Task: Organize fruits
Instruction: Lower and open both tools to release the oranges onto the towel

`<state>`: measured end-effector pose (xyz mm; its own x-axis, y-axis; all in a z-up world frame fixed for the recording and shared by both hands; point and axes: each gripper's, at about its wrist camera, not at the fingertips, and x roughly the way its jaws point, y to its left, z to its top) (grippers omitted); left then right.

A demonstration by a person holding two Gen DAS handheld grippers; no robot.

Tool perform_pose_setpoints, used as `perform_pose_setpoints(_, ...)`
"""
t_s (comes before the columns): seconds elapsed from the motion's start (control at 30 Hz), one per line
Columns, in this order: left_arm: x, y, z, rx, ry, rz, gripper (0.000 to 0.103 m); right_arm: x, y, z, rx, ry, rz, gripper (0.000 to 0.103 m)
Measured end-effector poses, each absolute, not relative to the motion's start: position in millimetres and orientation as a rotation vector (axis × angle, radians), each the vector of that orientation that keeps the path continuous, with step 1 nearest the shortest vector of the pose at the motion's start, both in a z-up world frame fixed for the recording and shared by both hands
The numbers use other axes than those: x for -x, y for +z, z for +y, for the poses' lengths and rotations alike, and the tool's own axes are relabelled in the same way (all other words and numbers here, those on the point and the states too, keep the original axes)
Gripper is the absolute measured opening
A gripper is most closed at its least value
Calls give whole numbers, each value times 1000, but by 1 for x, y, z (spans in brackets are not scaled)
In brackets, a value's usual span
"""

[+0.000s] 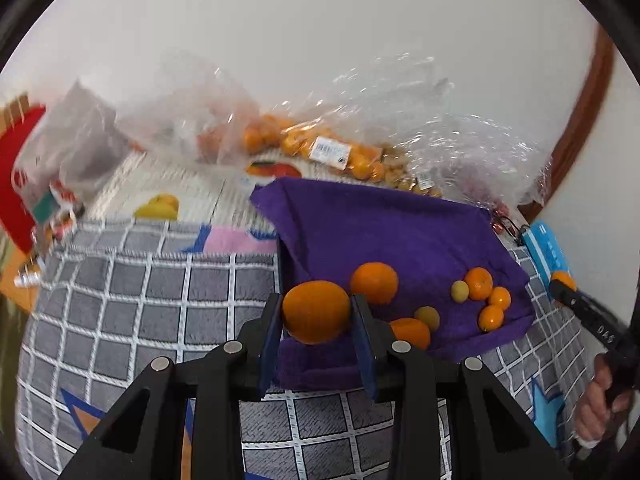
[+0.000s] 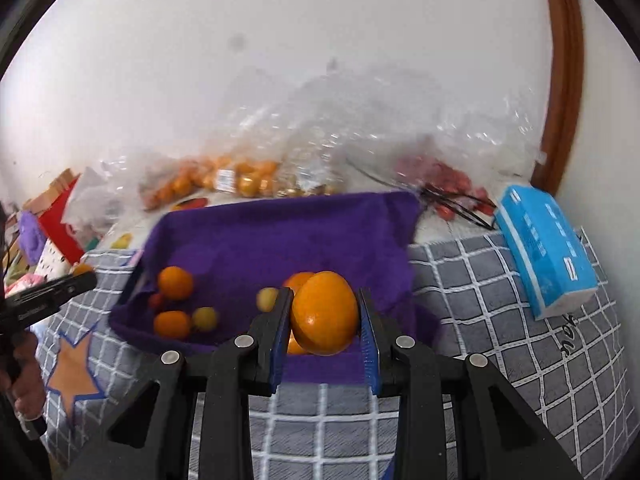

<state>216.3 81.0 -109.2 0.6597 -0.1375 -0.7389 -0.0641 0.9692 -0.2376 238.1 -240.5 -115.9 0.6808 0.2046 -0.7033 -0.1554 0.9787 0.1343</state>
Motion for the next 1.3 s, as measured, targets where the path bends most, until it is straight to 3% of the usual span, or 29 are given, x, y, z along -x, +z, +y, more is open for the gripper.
perform_pose_setpoints(0.5, -237, -143, 71, 289, -58, 926, 32, -257, -168, -240, -73, 197, 880, 32)
perform_pose_setpoints(1.17, -241, -156, 44, 148, -16, 941, 32, -252, -168, -225, 20, 138, 857, 32)
perform_pose_setpoints(1.3, -242, -156, 43, 150, -22, 937, 32, -251, -168, -221, 49, 124, 853, 38)
